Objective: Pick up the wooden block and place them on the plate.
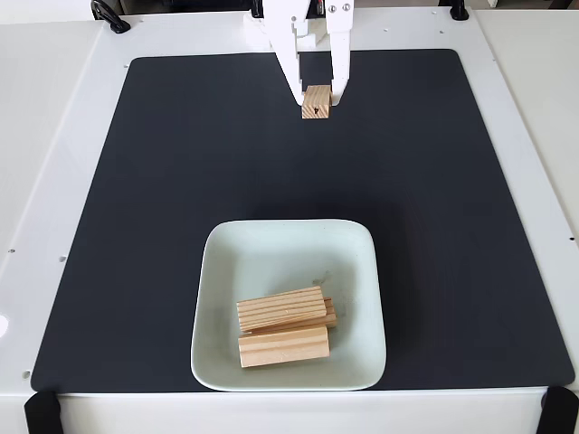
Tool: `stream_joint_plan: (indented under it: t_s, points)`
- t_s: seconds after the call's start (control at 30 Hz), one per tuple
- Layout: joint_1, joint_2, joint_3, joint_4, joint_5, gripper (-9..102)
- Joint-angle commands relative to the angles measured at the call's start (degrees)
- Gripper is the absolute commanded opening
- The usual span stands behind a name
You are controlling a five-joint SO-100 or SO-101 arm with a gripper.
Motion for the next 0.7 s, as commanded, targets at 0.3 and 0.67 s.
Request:
stream_joint_plan:
  t_s: [0.3,0.67]
  points:
    - [-0.53,-10.63,-34.89,-0.97,48.52,0]
    - [5.19,-25.05,-41.48,-10.90,69.70,-1]
